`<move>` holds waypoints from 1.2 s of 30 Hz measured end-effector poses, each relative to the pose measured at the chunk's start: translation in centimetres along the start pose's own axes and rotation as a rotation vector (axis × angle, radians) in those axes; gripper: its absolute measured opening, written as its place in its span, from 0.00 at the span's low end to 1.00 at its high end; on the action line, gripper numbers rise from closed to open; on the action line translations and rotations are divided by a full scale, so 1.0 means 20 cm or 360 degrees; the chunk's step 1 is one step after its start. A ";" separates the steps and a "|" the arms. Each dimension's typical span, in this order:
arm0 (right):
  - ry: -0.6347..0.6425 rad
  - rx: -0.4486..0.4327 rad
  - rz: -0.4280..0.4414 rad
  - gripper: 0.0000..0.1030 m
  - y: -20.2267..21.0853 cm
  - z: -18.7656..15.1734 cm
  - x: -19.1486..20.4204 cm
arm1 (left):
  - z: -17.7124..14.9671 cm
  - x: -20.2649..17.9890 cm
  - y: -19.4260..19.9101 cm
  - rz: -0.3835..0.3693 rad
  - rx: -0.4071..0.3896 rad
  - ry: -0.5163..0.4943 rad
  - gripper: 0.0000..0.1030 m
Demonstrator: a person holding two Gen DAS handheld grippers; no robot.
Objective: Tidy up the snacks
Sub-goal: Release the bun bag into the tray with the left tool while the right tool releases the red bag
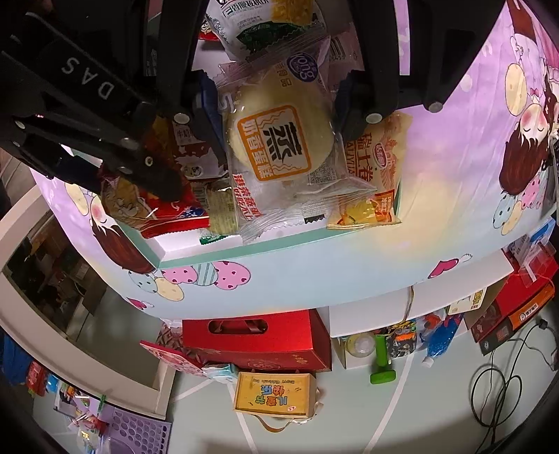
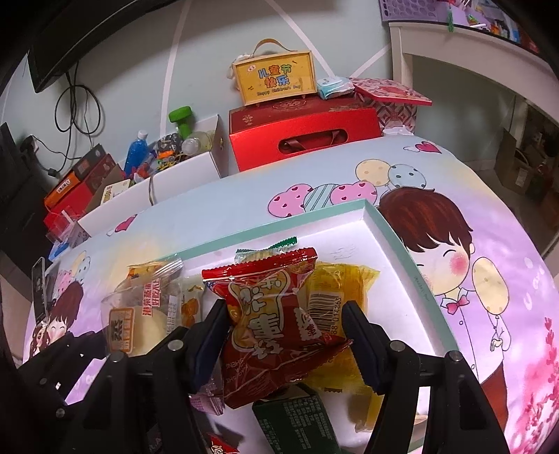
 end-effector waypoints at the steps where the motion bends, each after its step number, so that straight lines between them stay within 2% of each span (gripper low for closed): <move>1: 0.0002 0.0000 -0.0003 0.68 0.00 0.00 0.00 | 0.00 0.00 0.00 0.0001 0.0000 -0.0001 0.54; 4: 0.0014 0.0008 -0.0005 0.68 0.00 0.00 0.01 | 0.00 0.00 0.00 -0.0004 0.0006 0.0001 0.57; 7: 0.0027 0.0005 -0.0017 0.68 0.01 0.00 0.01 | 0.00 -0.01 0.01 0.0007 -0.0004 -0.0015 0.68; 27: -0.0037 -0.0031 -0.0006 0.75 0.08 0.02 -0.02 | 0.02 -0.02 0.11 0.0048 -0.0048 -0.0084 0.70; 36: -0.0055 -0.0105 0.0002 0.75 0.16 0.05 -0.03 | 0.03 -0.01 0.18 0.0052 -0.0075 -0.0089 0.70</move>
Point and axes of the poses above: each gripper's, at about its wrist camera, not at the fingertips, and y roughly against the way its jaws point, x to its left, z to its top, the point moved 2 cm from there along -y, roughly the way its jaws point, and after that the axes turned 1 degree about z, right-handed, at the moved point
